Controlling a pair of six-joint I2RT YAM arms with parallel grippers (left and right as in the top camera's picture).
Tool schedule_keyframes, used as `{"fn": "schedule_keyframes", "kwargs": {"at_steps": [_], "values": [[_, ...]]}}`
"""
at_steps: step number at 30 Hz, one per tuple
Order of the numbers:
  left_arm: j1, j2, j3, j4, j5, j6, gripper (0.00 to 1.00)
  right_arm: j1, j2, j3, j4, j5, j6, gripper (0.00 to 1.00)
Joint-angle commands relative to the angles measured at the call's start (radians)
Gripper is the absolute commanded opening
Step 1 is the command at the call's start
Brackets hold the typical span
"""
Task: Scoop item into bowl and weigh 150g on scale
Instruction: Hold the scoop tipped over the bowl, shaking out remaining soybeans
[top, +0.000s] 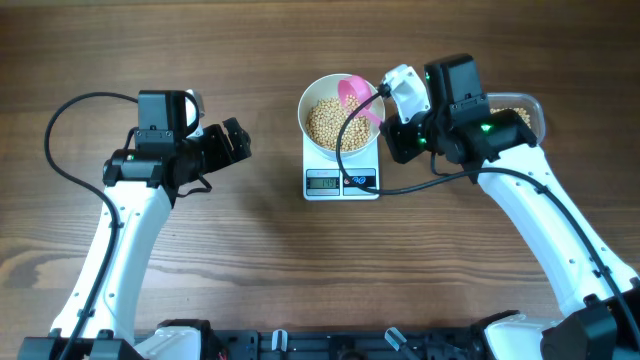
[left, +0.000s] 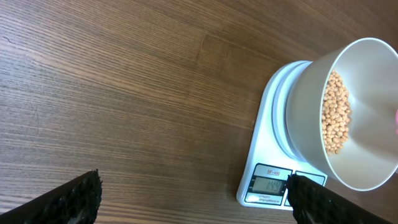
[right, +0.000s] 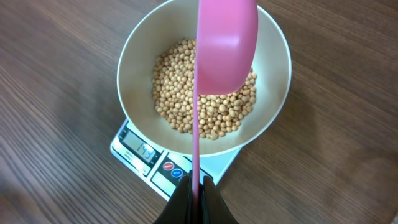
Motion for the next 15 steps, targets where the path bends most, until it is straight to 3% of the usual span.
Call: {"fn": "schedule_keyframes", "kwargs": {"at_steps": [1,15], "values": [[-0.002,0.007,0.019,0.003,-0.003,0.008,1.0,0.004,-0.019,0.014,0.004,-0.029,0.027,0.04],[-0.002,0.007,0.019,0.003,-0.003,0.008,1.0,0.004,-0.019,0.014,0.009,-0.03,0.026,0.04]]}}
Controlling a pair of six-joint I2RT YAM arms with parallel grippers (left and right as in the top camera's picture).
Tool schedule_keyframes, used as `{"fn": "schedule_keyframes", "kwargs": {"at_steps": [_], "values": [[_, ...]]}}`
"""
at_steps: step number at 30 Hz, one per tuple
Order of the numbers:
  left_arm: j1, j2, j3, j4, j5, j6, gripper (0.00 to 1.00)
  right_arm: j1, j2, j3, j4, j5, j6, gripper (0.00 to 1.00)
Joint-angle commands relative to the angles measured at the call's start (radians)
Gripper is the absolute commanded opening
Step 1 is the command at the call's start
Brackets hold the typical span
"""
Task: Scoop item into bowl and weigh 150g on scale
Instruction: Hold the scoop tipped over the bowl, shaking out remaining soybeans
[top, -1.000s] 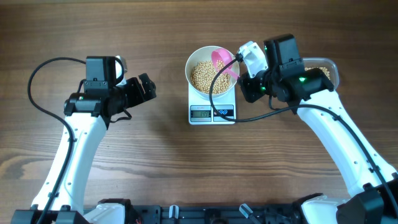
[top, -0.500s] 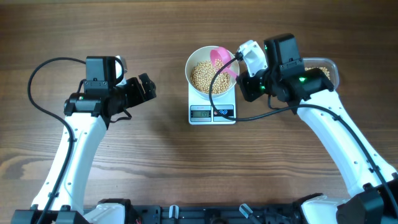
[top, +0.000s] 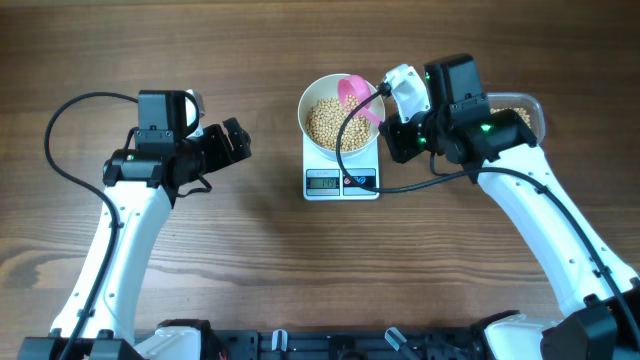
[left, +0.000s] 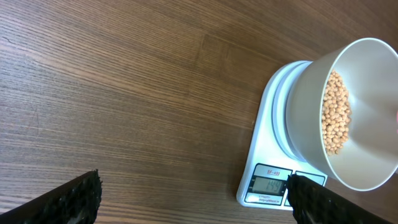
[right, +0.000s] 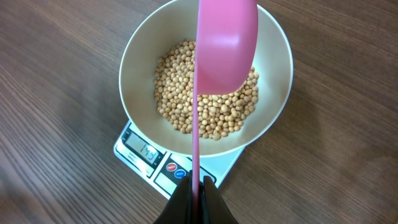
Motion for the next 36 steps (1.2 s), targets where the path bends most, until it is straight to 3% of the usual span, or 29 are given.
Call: {"fn": "schedule_keyframes", "kwargs": {"at_steps": [1,36], "values": [[-0.002,0.007,0.019,0.003,-0.002,0.008,1.0,0.004,-0.019,0.014,0.009,-0.03,0.007,0.04],[-0.002,0.007,0.019,0.003,-0.003,0.008,1.0,0.004,-0.011,0.015,0.026,-0.069,-0.019,0.04]]}}
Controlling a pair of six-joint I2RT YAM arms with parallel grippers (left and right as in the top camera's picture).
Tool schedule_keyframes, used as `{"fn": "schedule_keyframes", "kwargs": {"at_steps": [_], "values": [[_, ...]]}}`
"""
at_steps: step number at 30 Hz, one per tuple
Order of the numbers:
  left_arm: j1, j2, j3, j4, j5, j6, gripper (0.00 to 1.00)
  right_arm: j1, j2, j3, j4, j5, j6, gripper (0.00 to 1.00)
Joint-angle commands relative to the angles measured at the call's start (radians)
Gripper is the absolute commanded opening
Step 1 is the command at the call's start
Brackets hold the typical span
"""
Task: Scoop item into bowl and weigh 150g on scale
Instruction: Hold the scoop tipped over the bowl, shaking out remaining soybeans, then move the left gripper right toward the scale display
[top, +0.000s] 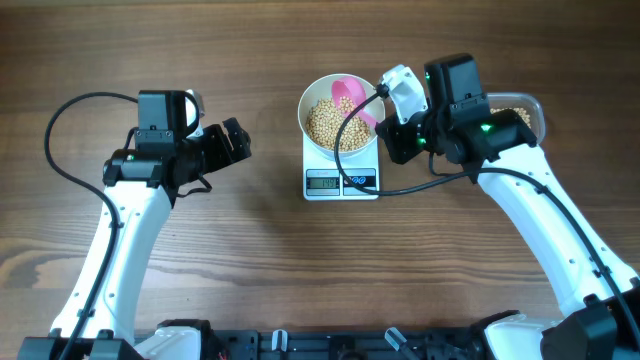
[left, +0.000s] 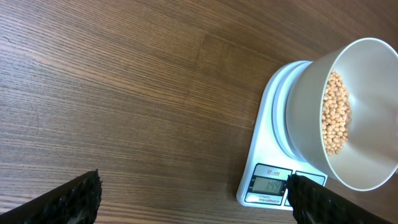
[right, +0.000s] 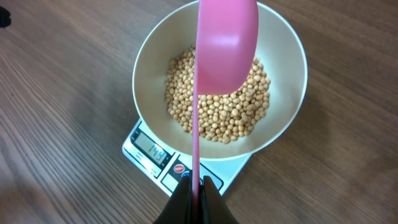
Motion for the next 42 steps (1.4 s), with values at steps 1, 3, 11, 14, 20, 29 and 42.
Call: {"fn": "schedule_keyframes", "kwargs": {"at_steps": [1,3,11,14,20,29,42], "values": [[-0.002,0.007,0.019,0.003,-0.003,0.008,1.0,0.004,-0.011,0.014,0.018,-0.026,0.003,0.04],[-0.002,0.007,0.019,0.003,-0.002,0.008,1.0,0.004,-0.01,0.014,0.019,0.002,0.003,0.04],[-0.002,0.007,0.019,0.003,-0.003,0.008,1.0,0.004,-0.014,0.015,0.038,-0.052,0.008,0.04],[-0.002,0.007,0.019,0.003,-0.003,0.008,1.0,0.004,-0.011,0.014,0.034,-0.025,0.007,0.04],[-0.002,0.007,0.019,0.003,-0.003,0.008,1.0,0.004,-0.011,0.014,0.021,0.014,0.005,0.04],[-0.002,0.007,0.019,0.003,-0.003,0.008,1.0,0.004,-0.01,0.014,0.019,0.006,0.005,0.04],[-0.002,0.007,0.019,0.003,-0.003,0.008,1.0,0.004,-0.011,0.014,0.022,0.006,0.007,0.04]]}}
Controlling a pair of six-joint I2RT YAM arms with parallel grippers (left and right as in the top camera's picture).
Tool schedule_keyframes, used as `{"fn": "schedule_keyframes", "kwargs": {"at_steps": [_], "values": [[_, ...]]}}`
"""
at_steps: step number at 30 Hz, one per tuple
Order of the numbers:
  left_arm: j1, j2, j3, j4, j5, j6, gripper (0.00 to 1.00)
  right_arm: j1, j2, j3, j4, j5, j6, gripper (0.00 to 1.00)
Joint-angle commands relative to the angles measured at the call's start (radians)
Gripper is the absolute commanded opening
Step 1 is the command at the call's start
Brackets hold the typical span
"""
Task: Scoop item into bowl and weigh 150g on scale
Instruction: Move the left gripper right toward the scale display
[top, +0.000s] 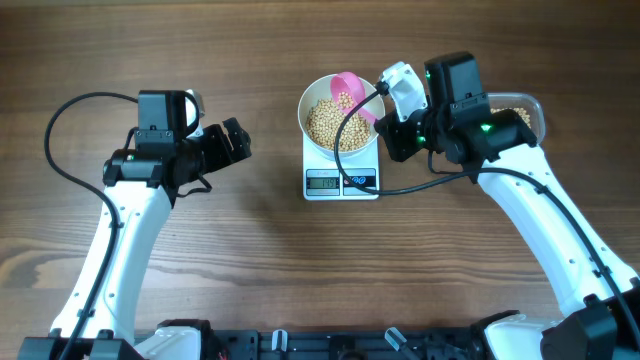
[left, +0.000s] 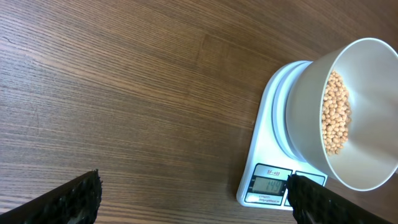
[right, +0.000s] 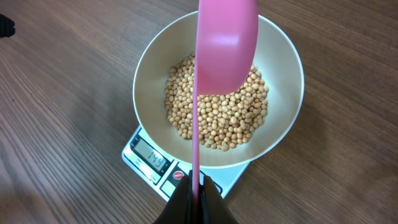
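A white bowl (top: 320, 98) of tan beans (right: 214, 115) stands on a small white scale (top: 341, 182) whose display (right: 152, 161) reads 144. My right gripper (right: 195, 183) is shut on the thin handle of a pink scoop (right: 225, 43), and the scoop's bowl hangs over the beans with a few beans in it (top: 345, 95). My left gripper (left: 193, 196) is open to the left of the scale, low over bare wood, holding nothing. A clear container (top: 528, 108) of beans lies behind my right arm, mostly hidden.
A black cable (top: 345, 140) loops from my right wrist over the scale's front. The wooden table (top: 250, 260) spreads all round. Black fixtures (top: 300, 345) line the near edge.
The scoop has shifted slightly further over the bowl. The display still reads 144. My left arm has not moved.
Throughout, my right gripper held the pink scoop over the bowl on the scale, drifting a little leftward across it. The scale reading stayed at 144. My left gripper stayed open and still beside the scale.
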Motion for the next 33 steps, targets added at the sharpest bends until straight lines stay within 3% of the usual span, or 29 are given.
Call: {"fn": "schedule_keyframes", "kwargs": {"at_steps": [1,8,12,15,18,22,27,33], "values": [[-0.002,0.007,0.019,0.003,-0.003,0.008,1.0,0.004,-0.011,0.014,0.002,0.008,0.003,0.04],[-0.003,0.007,0.019,0.107,0.016,0.0,1.0,0.004,-0.011,0.014,0.002,0.005,0.003,0.04],[-0.003,0.007,0.019,0.091,0.217,-0.009,1.0,0.004,-0.011,0.014,0.002,0.005,0.003,0.04],[-0.003,0.007,0.019,0.097,0.465,0.139,1.0,0.004,-0.011,0.014,0.002,0.005,0.003,0.04],[-0.003,0.008,0.019,0.08,0.606,0.194,1.0,0.004,-0.011,0.014,0.002,0.005,0.001,0.05],[-0.003,0.008,0.019,0.014,0.627,0.211,1.0,0.004,-0.011,0.014,0.006,0.005,0.001,0.04],[-0.017,0.009,0.019,-0.114,0.62,0.348,1.0,0.004,-0.011,0.014,0.013,0.005,0.001,0.04],[-0.051,0.009,0.019,-0.188,0.578,0.383,1.0,0.004,-0.011,0.014,0.014,0.005,0.001,0.04]]}}
